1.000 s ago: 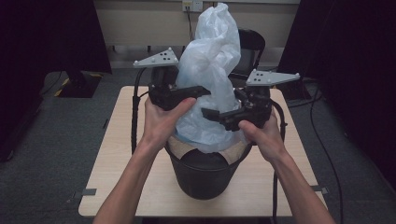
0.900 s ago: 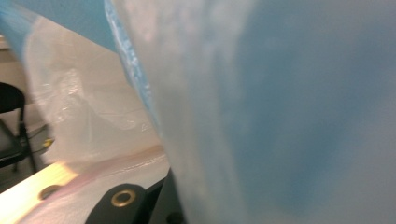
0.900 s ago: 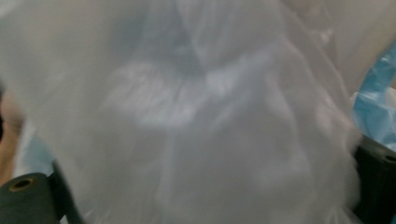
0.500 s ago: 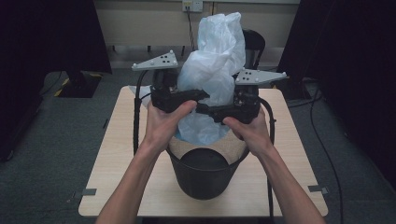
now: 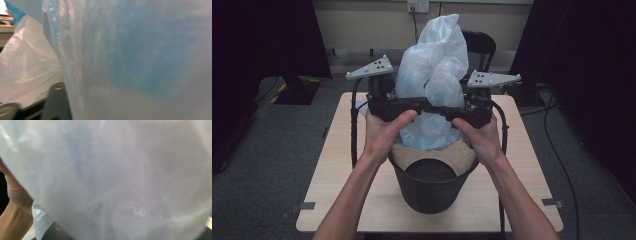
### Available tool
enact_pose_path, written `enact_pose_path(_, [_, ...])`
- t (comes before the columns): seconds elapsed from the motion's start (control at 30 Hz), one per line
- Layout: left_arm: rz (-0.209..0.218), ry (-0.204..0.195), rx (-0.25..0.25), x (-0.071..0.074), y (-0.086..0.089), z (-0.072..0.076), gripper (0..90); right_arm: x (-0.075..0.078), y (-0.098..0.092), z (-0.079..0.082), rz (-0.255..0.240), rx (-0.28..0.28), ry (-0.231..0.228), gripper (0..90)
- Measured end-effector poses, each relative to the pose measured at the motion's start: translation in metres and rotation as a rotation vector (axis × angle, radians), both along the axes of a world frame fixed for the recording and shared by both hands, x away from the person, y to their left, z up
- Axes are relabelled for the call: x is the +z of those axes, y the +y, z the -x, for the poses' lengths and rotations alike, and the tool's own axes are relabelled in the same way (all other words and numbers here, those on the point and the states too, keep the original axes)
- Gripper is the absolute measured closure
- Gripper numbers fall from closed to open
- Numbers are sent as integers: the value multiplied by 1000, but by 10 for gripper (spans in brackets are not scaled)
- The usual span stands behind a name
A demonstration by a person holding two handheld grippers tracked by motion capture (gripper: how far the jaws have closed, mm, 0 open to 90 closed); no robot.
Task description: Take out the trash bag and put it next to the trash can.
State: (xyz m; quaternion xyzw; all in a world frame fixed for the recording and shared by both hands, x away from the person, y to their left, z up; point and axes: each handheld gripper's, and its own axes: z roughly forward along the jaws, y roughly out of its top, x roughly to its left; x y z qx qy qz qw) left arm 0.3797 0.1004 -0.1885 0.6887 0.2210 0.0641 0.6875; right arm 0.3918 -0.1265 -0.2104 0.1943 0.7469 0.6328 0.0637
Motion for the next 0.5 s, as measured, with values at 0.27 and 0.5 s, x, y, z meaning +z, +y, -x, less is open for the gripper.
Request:
enact_pose_path(0.27, [-6,-18,40,1,11,3,254,6,-7,3,-7,-1,-1,838])
enact_pose_path(0.5, [40,17,67,-1,27,-1,208,9,-18,0,-38,-18,3,840])
